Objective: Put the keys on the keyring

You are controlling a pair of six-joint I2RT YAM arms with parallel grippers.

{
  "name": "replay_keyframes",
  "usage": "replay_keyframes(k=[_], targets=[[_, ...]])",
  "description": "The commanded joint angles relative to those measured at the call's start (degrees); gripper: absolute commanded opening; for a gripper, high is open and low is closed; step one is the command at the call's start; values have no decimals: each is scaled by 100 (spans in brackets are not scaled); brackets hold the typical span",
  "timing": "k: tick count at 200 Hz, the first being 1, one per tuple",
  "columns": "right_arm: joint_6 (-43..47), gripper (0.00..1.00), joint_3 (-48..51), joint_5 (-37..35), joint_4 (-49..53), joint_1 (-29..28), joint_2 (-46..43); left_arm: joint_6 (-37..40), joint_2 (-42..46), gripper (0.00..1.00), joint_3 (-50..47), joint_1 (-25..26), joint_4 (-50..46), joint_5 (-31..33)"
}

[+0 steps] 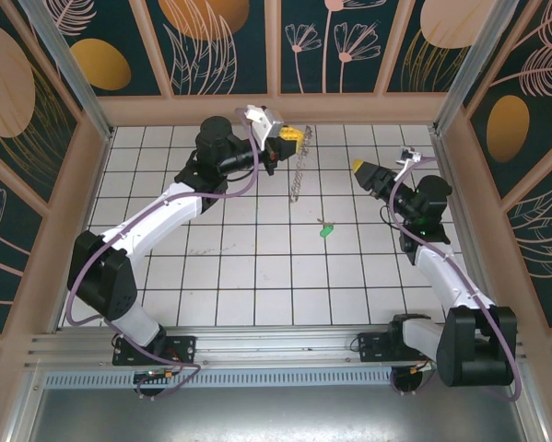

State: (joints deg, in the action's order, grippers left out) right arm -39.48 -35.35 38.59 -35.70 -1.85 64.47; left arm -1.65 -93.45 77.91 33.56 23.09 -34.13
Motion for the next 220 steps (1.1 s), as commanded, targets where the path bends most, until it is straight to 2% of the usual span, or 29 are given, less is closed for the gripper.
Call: replay_keyframes(k=[1,62,133,174,220], targets=[[34,51,-21,-151,193,16,124,178,272,0,-54,16,538,287],[718,49,-361,-673,1842,-173,672,-200,292,0,-289,10,758,495],[1538,44,-975,-1750,3611,-904,1587,-868,327,0,-708,12,1199,620],[1061,40,-1273,-2464,4080,-1285,2294,-999,422,0,-915,15,1362,689],[420,35,-1404,-2831,4118,-1528,2922,-1064,467,0,-1004,15,1435,636]])
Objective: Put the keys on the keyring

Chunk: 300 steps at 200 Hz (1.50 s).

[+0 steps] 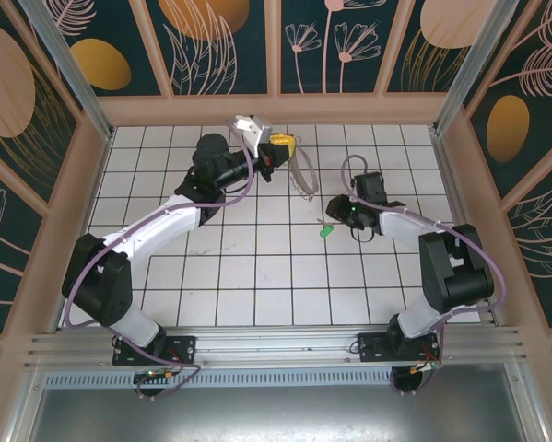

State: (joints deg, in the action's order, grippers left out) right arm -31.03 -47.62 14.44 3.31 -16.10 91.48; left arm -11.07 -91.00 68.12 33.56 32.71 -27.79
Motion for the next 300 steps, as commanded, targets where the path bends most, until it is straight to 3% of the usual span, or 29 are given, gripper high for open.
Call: replay_keyframes(k=[1,223,300], targets=[[-437,35,-178,-424,215,-108,221,-123,218,0,-25,12,473,-2],[-536,23,-161,-714,379,-368,547,-299,186,0,-246,13,877,-253],[-482,30,-112,-725,402,-393,354,-360,152,0,-220,12,934,-303]])
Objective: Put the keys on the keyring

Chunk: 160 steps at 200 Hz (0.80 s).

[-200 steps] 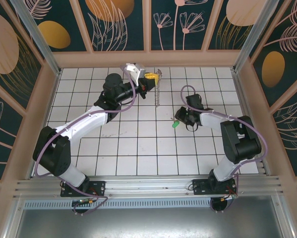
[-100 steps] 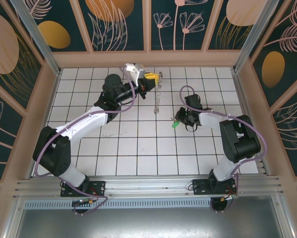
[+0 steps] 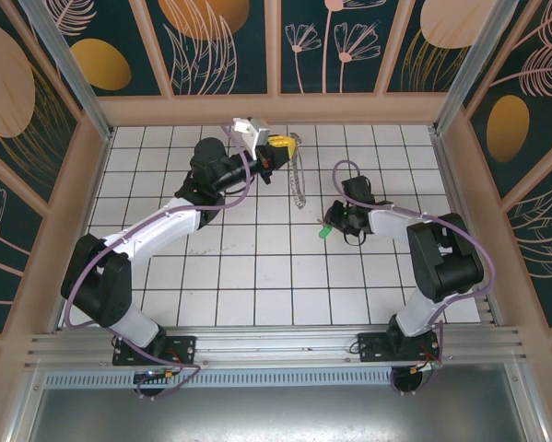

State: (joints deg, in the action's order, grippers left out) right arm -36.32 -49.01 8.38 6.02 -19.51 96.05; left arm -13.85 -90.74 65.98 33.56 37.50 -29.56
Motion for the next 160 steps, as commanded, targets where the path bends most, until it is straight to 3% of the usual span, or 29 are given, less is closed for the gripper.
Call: replay_keyframes(k=[1,47,160], targets=[[42,31,30,-123,129,-48,-112,-87,126,0,-6,11,454,-128],[-353,38,141,-312,286,-53,-513,-119,135,0,-41,16,513,-135],[-1168,34,50,-223,523,-167,-168,-113,65,0,-93,4,739,-181]])
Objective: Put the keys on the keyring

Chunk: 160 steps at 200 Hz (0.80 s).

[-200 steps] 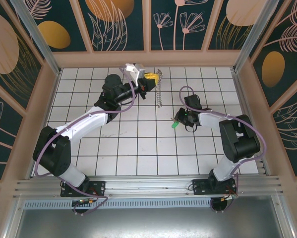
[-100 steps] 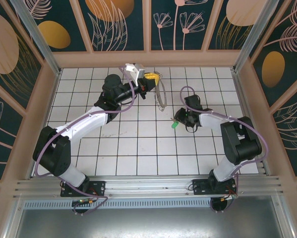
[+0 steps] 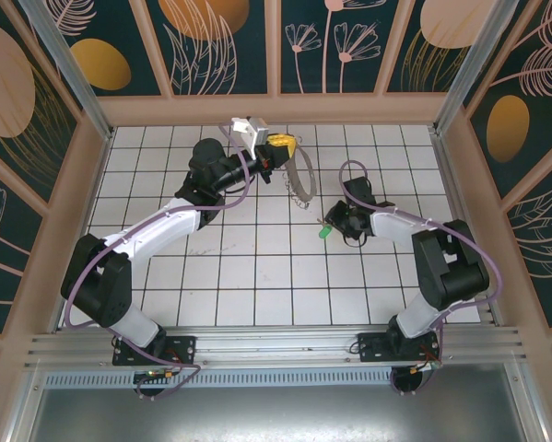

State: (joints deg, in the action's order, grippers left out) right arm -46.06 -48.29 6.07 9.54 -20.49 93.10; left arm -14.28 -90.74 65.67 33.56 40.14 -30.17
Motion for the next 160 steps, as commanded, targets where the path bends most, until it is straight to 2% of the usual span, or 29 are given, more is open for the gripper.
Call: replay_keyframes(k=[1,98,160], targets=[[-197,34,-22,9,171,-73,128,-72,61,0,-63,7,480,-125],[-122,27,-171,0,75,-90,415,-277,-32,0,-142,7,749,-212],[-14,5,-213,-45,107,-88,386,-398,-111,0,-114,6,828,-275]])
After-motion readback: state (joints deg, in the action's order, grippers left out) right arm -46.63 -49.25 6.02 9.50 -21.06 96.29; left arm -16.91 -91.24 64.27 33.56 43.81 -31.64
